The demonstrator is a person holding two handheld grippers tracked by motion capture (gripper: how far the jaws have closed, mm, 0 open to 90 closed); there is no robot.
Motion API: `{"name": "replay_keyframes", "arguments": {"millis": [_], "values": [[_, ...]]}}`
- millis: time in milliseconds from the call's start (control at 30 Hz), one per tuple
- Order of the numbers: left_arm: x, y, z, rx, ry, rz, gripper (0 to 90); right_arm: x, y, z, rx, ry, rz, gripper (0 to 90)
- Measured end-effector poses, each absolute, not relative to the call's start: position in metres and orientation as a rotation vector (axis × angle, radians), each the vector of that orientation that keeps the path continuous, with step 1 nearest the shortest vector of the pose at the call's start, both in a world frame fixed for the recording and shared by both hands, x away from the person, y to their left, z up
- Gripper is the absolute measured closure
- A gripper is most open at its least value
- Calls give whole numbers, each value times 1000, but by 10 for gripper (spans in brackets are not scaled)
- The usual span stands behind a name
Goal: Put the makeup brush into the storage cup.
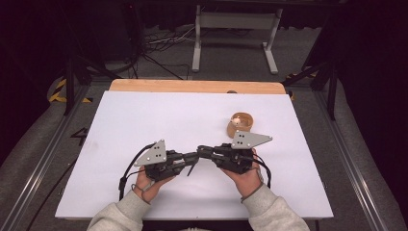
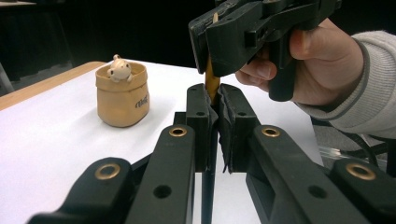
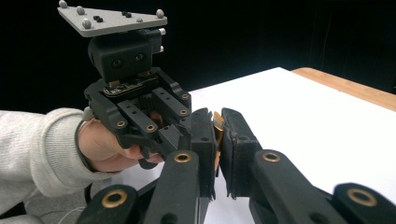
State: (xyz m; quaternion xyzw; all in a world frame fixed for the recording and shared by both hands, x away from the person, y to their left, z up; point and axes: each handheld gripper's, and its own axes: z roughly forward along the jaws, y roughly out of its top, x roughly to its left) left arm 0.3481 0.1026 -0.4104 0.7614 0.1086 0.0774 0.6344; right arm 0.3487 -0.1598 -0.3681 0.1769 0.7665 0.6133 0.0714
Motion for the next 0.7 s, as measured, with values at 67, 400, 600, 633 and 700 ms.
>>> {"name": "replay_keyframes", "arguments": {"millis": [67,400,600,633,700], "values": [[348,103,-410,1735,244,179,830,349,-160,-368,533,2306,1857,848],[347,105,-408,1728,256,198,774,349,-163,-364,525,2303,1872,850],[348,111,-405,1717,296,198,561,349,-171,-355,528,2281,1858,850],[349,112,-405,1715,307,191,521,350,-173,-353,529,2276,1854,850],[350,112,-405,1718,321,175,442,350,-175,-351,530,2269,1850,850]]}}
